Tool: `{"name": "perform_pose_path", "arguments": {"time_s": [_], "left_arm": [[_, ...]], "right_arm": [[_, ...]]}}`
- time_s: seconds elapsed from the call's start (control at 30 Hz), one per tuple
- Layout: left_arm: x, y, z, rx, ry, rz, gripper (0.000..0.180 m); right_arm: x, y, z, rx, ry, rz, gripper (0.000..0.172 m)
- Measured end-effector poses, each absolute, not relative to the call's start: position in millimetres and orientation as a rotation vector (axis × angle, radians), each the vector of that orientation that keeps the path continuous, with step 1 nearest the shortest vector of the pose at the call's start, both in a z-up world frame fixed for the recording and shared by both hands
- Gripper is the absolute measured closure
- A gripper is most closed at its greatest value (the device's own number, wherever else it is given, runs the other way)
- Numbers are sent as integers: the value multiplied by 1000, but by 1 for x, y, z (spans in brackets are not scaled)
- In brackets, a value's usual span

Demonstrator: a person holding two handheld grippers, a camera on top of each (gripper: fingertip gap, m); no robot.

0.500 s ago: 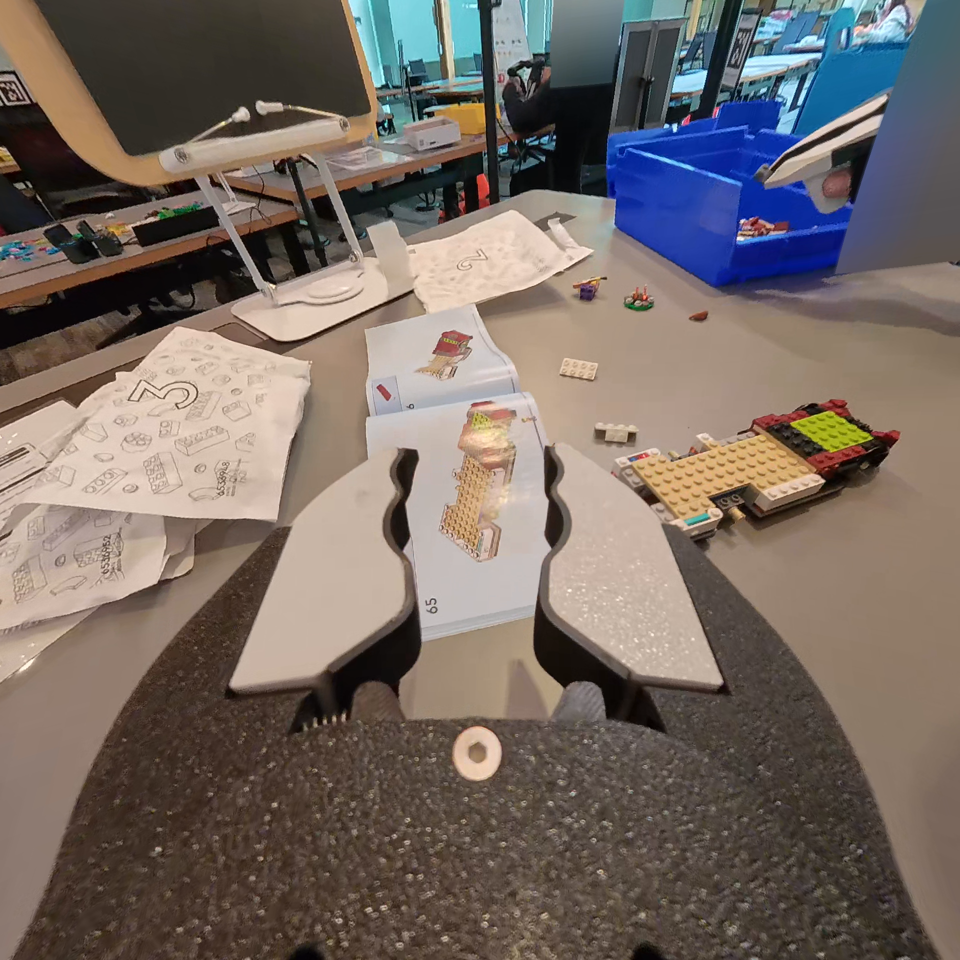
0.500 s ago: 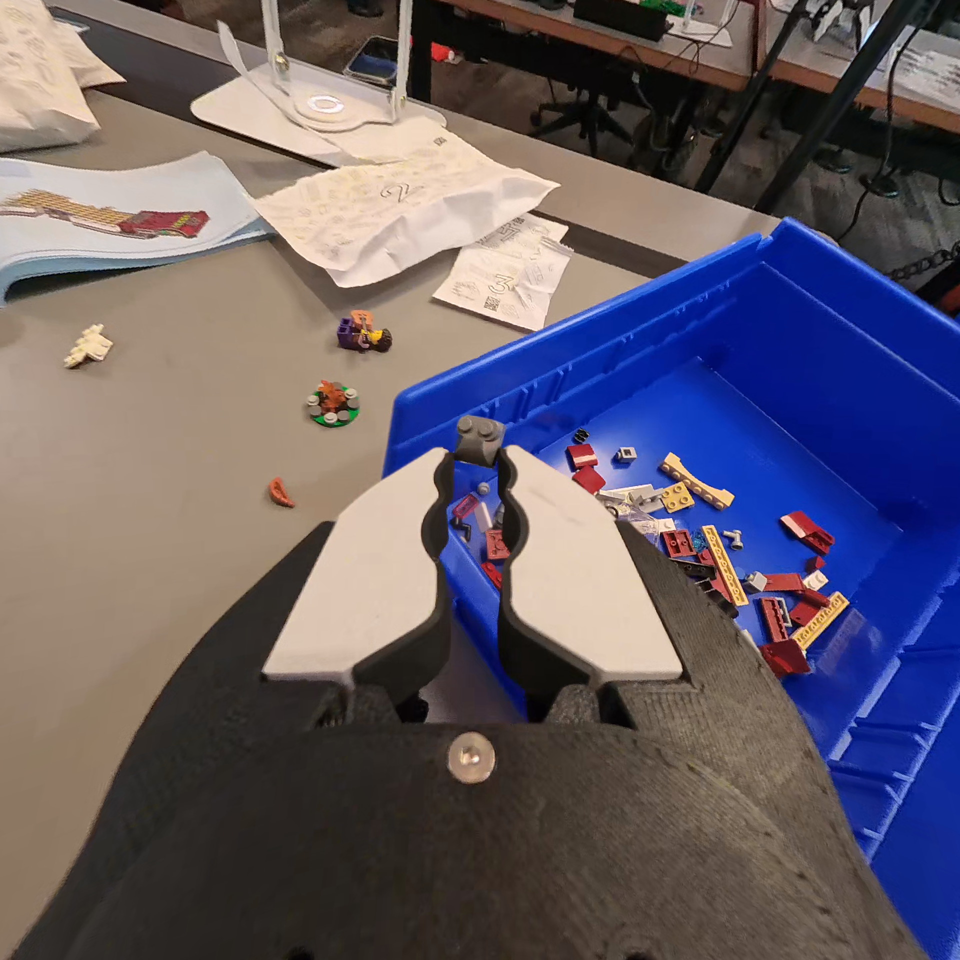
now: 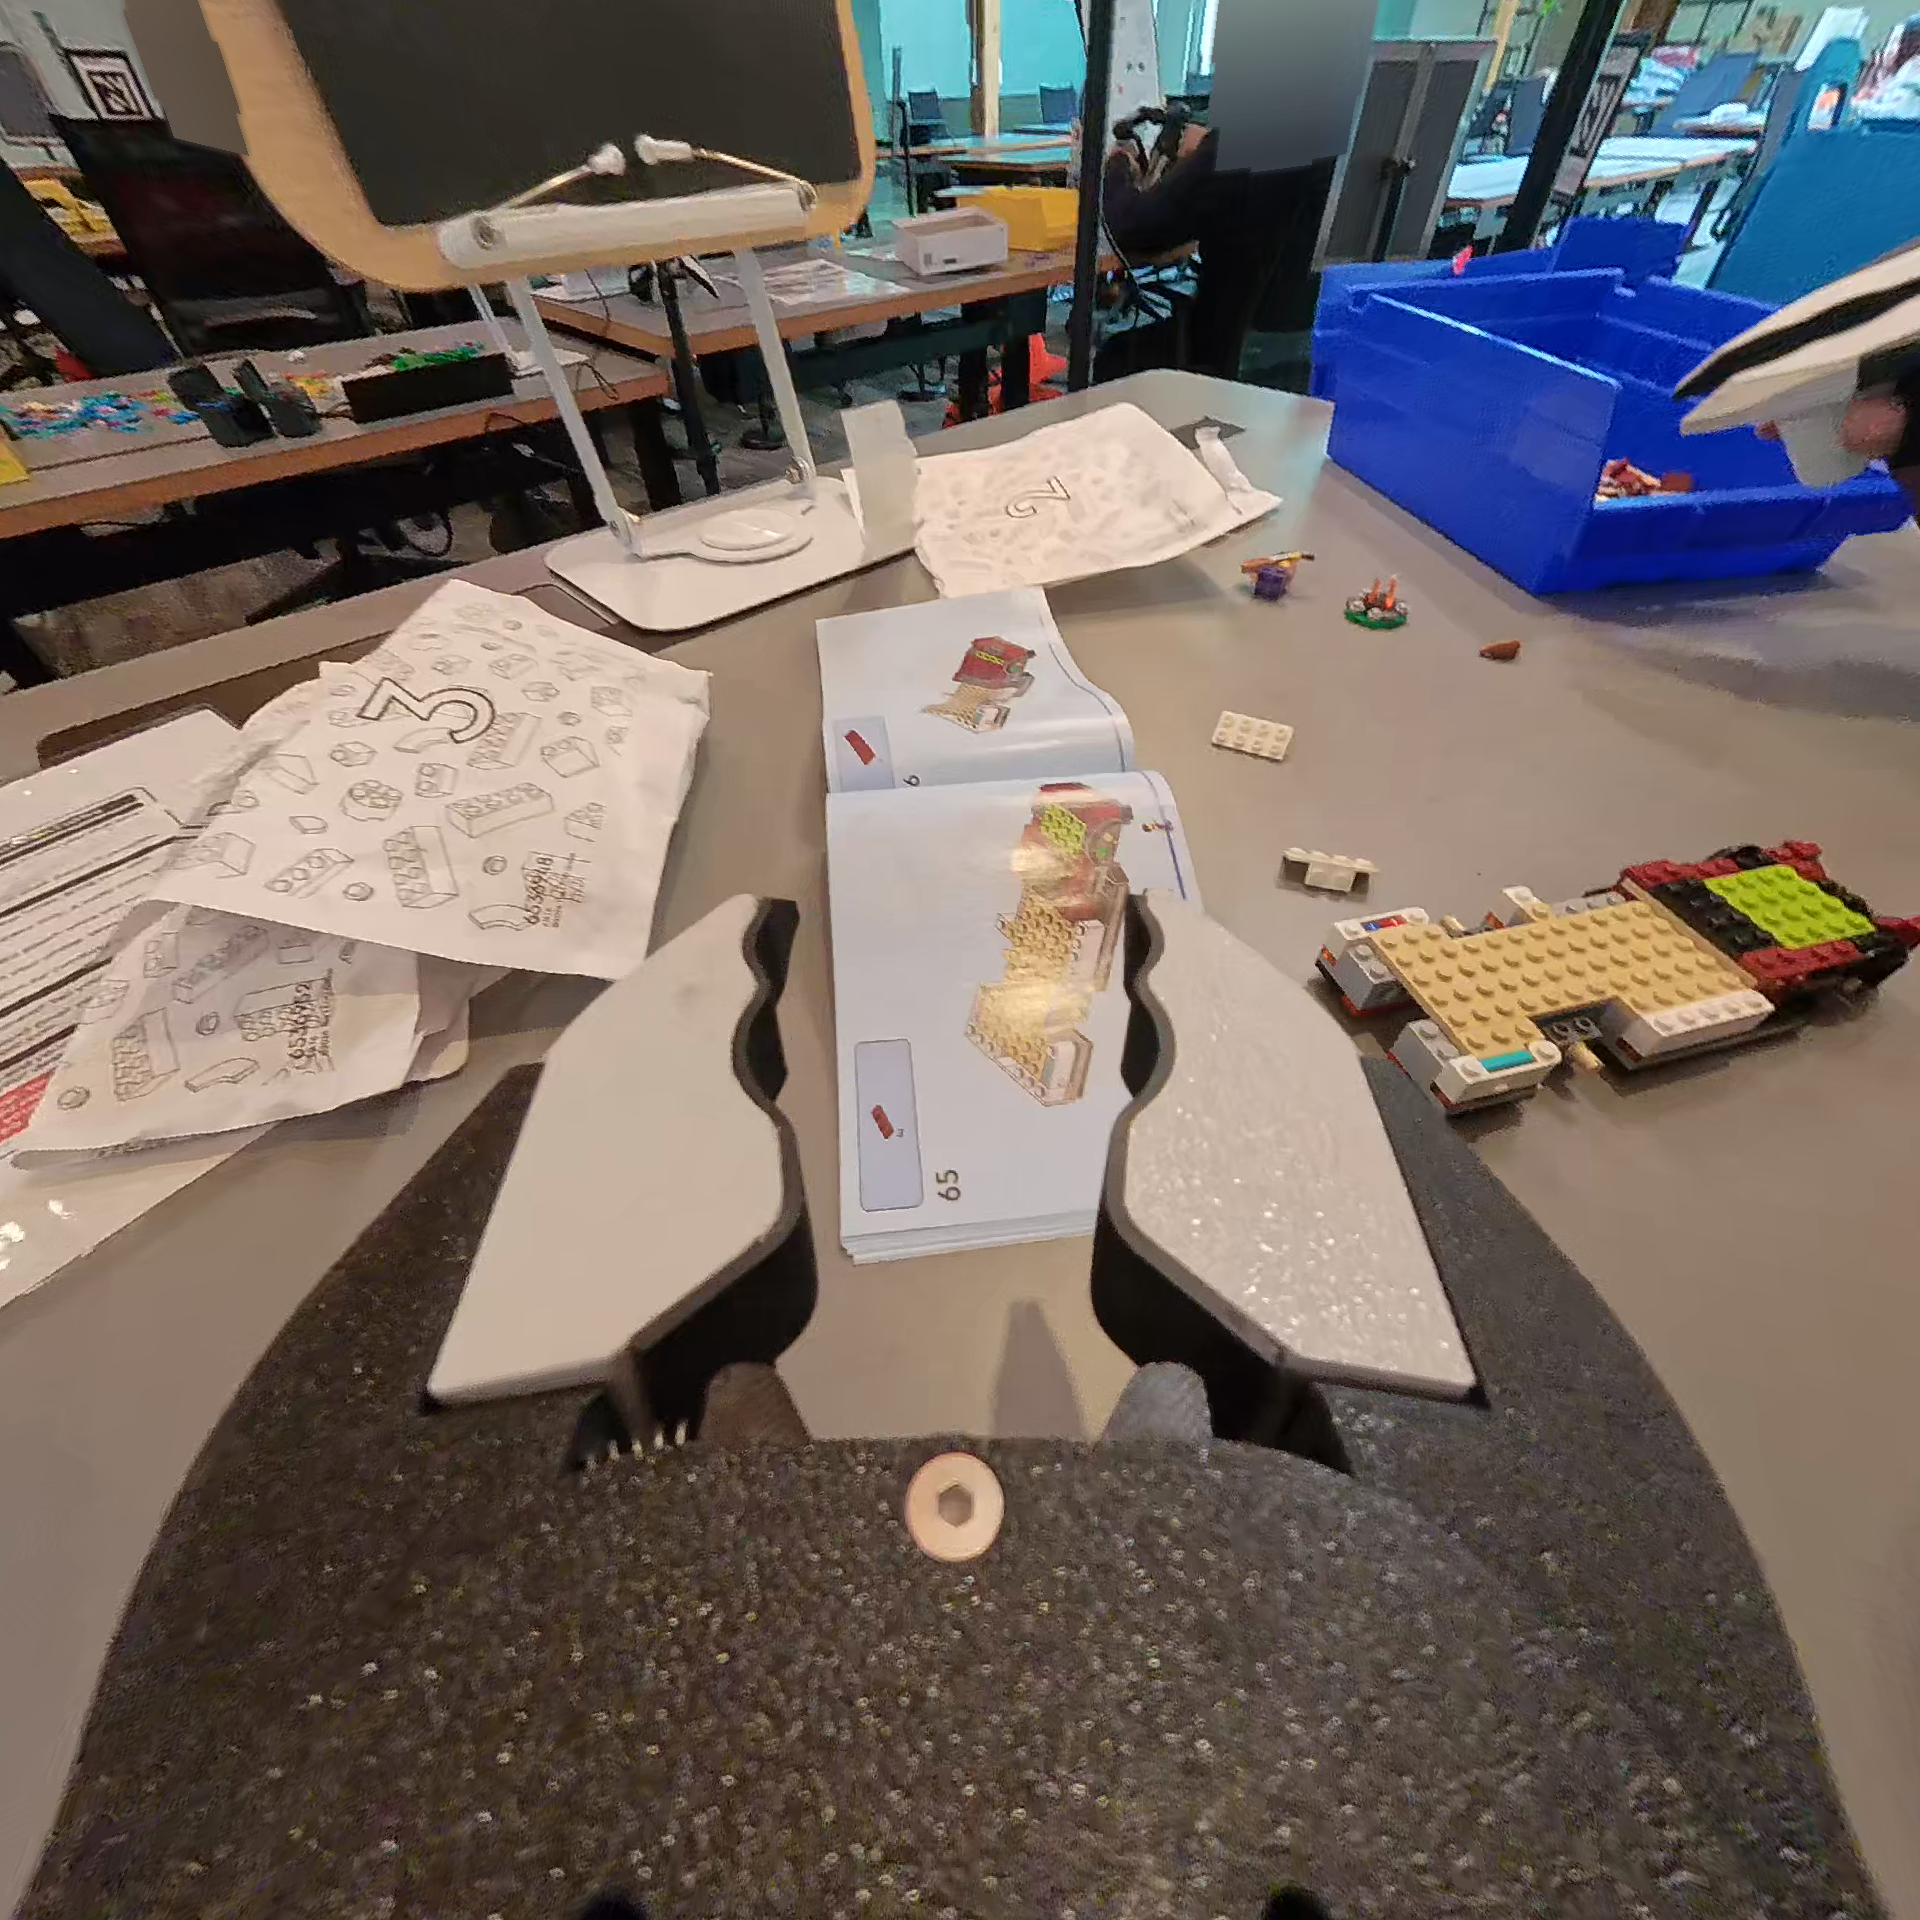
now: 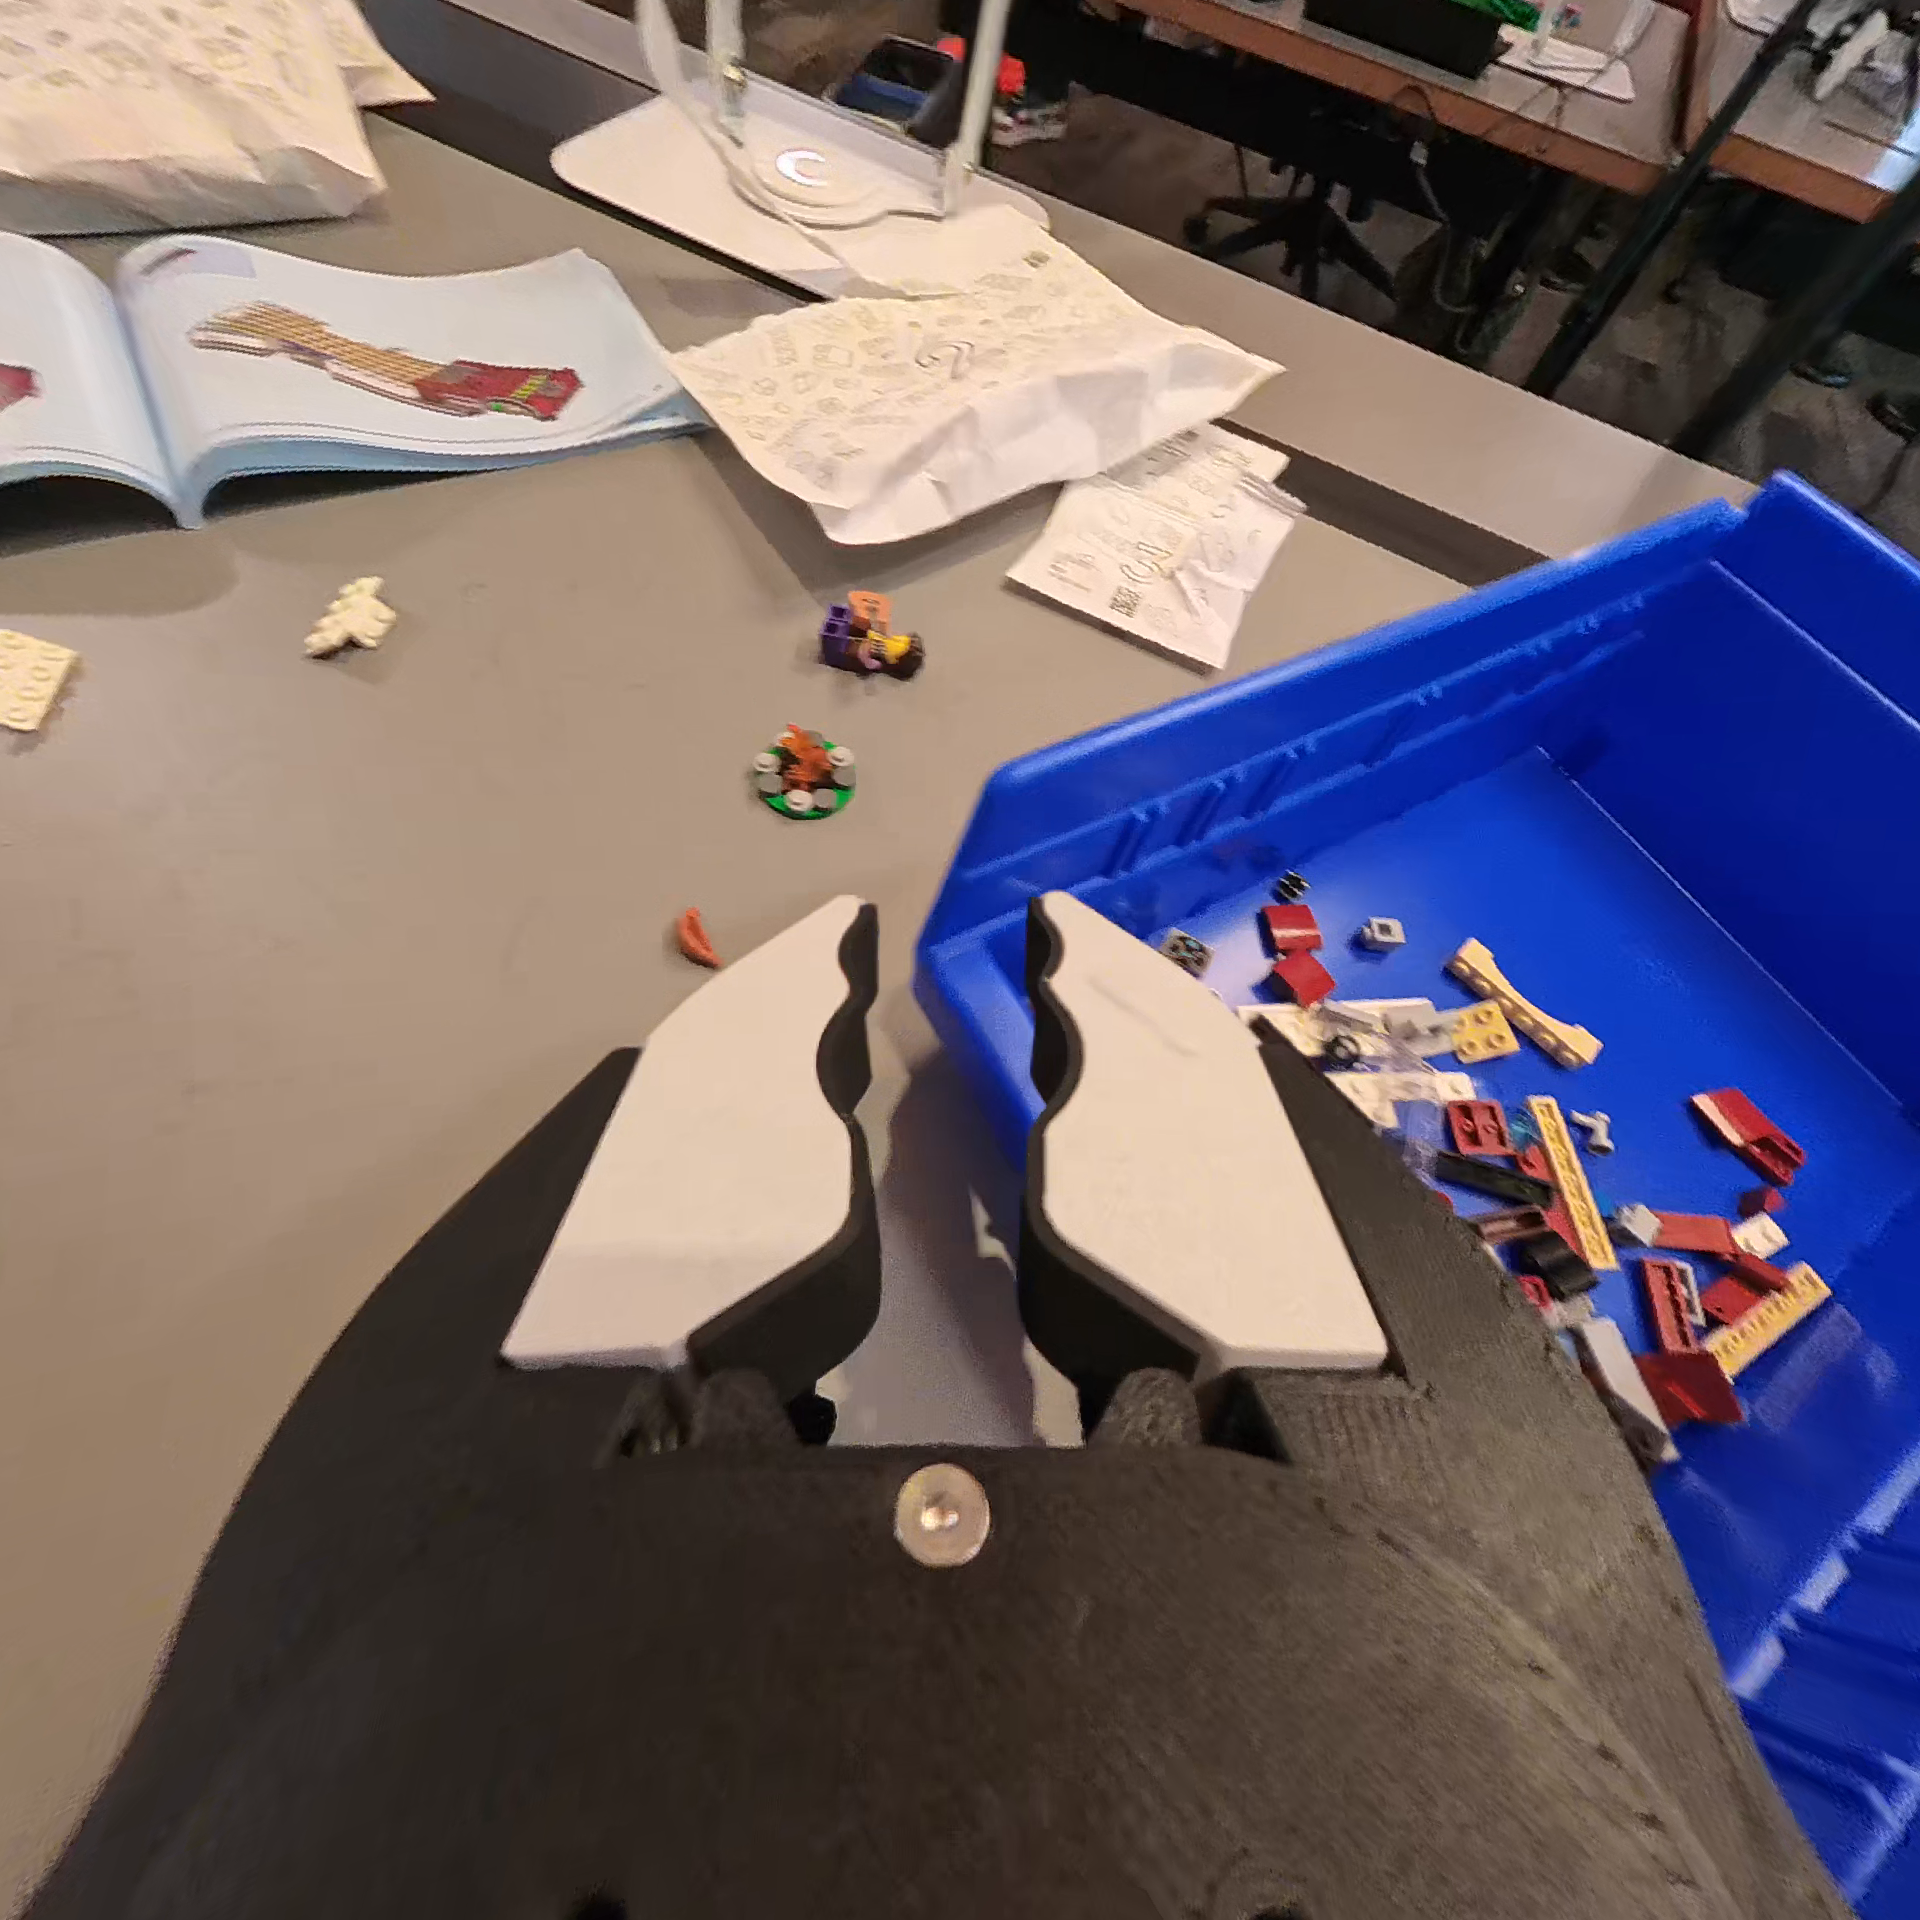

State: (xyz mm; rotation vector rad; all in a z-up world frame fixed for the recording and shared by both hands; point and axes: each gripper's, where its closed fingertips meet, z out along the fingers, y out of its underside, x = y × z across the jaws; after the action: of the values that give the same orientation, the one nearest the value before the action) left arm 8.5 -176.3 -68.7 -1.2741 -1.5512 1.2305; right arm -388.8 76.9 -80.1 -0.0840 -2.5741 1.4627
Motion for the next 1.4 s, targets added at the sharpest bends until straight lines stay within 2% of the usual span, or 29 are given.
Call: {"name": "perform_pose_path", "arguments": {"time_s": [0.3,0.43,0.67,0.8,1.4], "left_arm": [[-10,-216,-12,-1195,-1466,1340,105],[-45,-240,6,-1207,-1409,1247,103],[-82,-246,-60,-1222,-1415,1112,109],[-81,-240,-91,-1416,-1460,1114,109],[-71,-256,-116,-1446,-1568,1017,116]], "right_arm": [[-291,18,-76,382,-2688,1621,141],[-245,-22,-81,628,-2730,1646,139],[-202,-60,-112,817,-2810,1658,140],[-202,-54,-121,834,-2811,1658,141],[-209,-51,-135,776,-2910,1642,142]]}}
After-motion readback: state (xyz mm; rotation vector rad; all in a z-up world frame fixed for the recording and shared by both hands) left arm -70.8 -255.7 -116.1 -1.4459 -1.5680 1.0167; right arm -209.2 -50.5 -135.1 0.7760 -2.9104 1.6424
